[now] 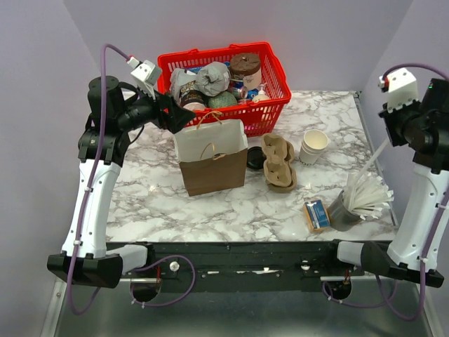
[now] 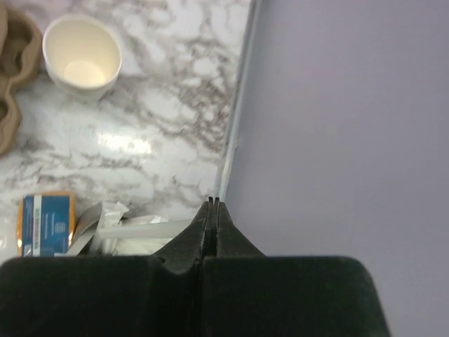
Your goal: Pack the takeout coffee
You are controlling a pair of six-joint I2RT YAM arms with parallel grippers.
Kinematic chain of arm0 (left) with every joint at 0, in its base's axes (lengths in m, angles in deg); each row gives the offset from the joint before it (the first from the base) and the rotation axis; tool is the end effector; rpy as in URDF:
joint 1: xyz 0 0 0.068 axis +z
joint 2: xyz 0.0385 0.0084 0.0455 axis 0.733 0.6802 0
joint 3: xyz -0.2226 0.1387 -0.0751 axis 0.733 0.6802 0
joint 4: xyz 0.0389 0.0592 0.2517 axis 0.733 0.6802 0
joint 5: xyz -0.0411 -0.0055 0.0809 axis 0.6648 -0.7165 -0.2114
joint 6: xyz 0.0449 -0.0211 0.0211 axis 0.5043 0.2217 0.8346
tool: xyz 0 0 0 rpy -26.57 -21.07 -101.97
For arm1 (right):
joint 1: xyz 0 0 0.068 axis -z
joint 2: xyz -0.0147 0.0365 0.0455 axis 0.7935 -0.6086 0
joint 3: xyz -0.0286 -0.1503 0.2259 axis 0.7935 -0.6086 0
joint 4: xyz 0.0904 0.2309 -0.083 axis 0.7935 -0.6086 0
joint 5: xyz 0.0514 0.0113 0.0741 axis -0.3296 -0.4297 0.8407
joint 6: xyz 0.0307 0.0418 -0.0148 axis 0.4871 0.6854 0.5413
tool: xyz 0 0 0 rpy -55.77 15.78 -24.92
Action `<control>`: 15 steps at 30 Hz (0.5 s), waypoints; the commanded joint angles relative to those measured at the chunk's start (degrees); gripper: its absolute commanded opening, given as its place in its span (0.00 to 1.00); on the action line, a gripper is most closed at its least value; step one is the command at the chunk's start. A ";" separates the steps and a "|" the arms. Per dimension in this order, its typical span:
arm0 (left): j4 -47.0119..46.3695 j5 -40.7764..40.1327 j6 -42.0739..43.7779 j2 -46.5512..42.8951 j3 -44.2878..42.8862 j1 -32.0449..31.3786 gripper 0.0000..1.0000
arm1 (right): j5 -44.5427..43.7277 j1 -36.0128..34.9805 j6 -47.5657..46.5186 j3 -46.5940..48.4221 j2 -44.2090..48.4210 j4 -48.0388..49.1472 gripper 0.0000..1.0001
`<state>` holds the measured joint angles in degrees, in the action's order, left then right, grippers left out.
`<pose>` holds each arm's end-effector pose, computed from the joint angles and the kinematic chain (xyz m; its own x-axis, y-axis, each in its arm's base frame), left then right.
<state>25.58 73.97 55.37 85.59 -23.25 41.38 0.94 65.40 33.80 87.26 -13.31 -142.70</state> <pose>0.2358 -0.0479 0.4743 -0.2748 -0.0744 -0.9586 0.7058 0.6614 -0.2537 0.1693 -0.0370 0.5065 -0.5716 -0.4744 -0.6695 -0.1882 0.8700 -0.4558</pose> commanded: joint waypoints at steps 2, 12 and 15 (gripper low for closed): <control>-1.95 2.13 -0.69 1.52 -3.80 -0.57 0.93 | 11.58 0.47 0.35 12.19 -2.39 -10.42 0.00; 5.41 -4.19 5.45 4.24 -8.38 -0.57 0.94 | 40.44 -1.45 9.12 18.19 -4.94 2.40 0.01; 9.02 -6.83 7.57 4.59 -9.70 -0.57 0.94 | 42.74 -6.36 13.26 20.81 -6.69 8.29 0.01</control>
<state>28.75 71.85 58.70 89.57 -30.29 41.01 33.03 63.15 40.36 105.18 -17.16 -141.24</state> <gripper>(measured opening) 0.936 0.009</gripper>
